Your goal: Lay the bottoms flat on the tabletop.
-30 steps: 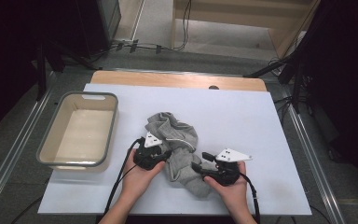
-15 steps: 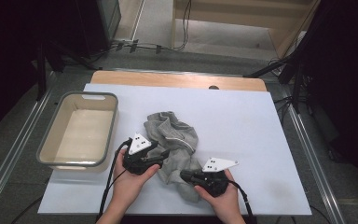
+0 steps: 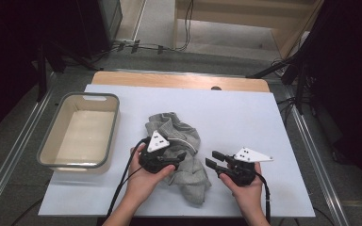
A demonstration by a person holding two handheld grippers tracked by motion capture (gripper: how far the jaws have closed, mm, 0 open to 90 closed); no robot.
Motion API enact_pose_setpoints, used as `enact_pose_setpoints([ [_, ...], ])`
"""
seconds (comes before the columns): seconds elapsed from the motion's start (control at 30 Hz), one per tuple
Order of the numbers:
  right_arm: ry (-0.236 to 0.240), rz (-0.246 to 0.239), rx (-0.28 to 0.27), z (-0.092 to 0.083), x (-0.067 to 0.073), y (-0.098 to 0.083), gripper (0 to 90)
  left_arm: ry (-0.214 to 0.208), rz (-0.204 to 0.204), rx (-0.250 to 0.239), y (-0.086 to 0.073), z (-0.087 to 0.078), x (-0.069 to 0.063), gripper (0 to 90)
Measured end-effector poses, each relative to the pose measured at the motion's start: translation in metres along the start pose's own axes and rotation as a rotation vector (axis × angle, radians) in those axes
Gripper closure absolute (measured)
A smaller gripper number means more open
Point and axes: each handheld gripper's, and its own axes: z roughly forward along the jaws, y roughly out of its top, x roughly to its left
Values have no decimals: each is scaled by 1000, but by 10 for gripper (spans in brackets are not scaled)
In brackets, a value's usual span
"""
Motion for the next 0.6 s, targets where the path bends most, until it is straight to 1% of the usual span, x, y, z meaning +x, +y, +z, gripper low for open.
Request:
enact_pose_setpoints([
  [0.03,-9,2,6,1,-2,-1,488,-1,4,13,-1,5,-2,345],
  [0.07,-15,1,9,2,-2,-1,483,6,10,32,-2,11,-3,376],
  [0.1,-16,-1,10,3,-2,-1,476,14,12,46,-4,16,-4,435],
  [0.13,-18,-1,16,4,-2,-1,466,13,10,61,-6,19,-4,482],
  [0.2,-21,-3,14,5,-1,-2,458,-8,-4,70,-10,22,-3,638],
  [0.23,-21,-3,13,5,-1,-1,458,-12,-3,65,-11,22,-4,707],
  [0.3,-22,-8,8,4,0,0,454,-20,15,56,-13,21,-7,830],
  [0.33,-22,-8,6,4,0,0,454,-37,19,51,-14,20,-7,853],
  [0.37,-21,-10,2,5,0,1,451,-57,12,47,-15,19,-7,861],
  [0.47,-17,-11,-6,6,3,3,435,-107,-21,34,-22,15,-6,869],
  [0.53,-14,-20,-7,8,6,5,419,-128,-21,31,-26,12,-9,870],
  [0.6,-2,-35,-7,11,10,6,395,-149,-11,24,-29,11,-17,870],
])
